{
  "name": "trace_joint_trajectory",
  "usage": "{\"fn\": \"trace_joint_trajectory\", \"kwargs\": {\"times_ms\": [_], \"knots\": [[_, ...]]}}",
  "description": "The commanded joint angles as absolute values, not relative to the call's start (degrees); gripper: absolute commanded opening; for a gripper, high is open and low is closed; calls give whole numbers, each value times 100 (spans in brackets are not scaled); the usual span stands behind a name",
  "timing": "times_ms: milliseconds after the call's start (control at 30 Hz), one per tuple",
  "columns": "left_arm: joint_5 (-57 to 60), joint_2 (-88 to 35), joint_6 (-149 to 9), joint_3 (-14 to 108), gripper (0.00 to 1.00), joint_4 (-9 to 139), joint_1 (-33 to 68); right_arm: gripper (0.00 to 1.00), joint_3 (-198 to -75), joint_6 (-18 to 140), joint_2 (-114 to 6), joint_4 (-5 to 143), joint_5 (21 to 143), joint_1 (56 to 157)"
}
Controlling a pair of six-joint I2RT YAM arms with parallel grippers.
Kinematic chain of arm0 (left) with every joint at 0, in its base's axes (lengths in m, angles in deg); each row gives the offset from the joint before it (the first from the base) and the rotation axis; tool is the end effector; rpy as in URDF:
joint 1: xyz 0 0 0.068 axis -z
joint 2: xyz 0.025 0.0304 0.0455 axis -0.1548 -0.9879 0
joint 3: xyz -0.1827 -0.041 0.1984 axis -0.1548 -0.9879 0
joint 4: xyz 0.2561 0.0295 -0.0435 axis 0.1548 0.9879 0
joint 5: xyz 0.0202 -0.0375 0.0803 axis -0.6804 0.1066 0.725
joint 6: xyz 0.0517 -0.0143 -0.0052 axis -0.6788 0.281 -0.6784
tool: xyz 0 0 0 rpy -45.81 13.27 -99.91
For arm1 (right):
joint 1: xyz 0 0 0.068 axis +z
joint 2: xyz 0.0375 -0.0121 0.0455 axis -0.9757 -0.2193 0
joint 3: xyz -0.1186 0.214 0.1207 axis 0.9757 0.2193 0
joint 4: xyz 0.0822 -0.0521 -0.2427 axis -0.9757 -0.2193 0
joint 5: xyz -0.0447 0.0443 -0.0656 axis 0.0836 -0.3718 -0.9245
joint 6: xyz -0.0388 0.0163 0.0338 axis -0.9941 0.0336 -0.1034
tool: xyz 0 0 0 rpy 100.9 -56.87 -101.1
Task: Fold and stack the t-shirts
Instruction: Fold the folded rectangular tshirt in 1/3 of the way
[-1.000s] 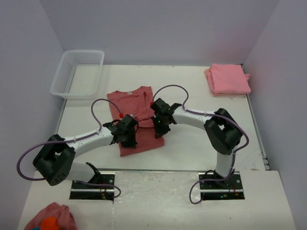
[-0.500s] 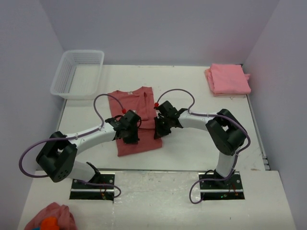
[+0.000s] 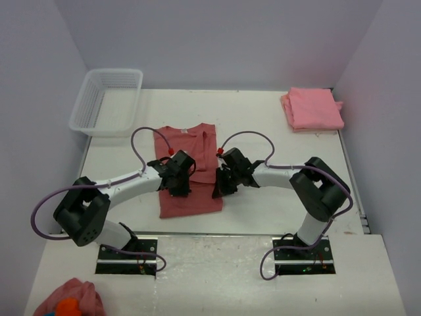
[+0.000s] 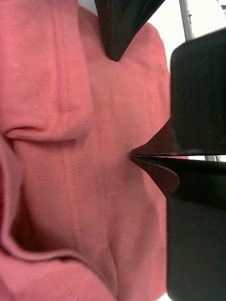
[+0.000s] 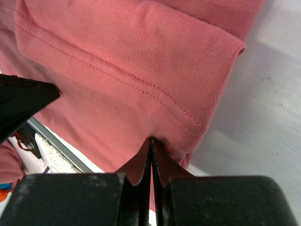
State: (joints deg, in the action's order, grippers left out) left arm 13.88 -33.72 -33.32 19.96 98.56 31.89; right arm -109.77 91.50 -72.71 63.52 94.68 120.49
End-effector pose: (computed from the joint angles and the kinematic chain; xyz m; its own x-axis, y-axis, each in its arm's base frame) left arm 0.1953 -0.1653 0.1718 -0.9430 -0.1621 -0.2906 -0.0973 0.9695 -0.2249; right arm 0.2286 0.2315 0.1312 -0.9588 -0.1222 -0.2566 -0.2509 0.7879 0.5623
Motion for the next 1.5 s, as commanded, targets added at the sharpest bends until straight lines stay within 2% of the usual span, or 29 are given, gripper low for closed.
{"fn": "trace_joint_trajectory", "kwargs": {"times_ms": [0,367,833,1200,1300,1467], "knots": [[1784,-3503,-3557,2463,0,9887,3223,0,-10572,9129,-7509,5649,9148,12154],[1785,-4216,-3812,3202,0,9834,3223,0,-10378,9261,-7457,5746,9122,12233],[1925,-4735,-4067,3580,0,9720,3039,0,-10211,9367,-7703,6027,9254,12321],[1873,-5332,-4700,4730,0,9632,1931,0,-10352,9411,-8019,6080,9324,12383],[2180,-5543,-4893,5712,0,10086,1887,0,-10387,9419,-8133,6106,9360,12409],[2093,-4921,-4876,5629,0,10317,1939,0,-10413,9428,-8134,6106,9289,12427]]}}
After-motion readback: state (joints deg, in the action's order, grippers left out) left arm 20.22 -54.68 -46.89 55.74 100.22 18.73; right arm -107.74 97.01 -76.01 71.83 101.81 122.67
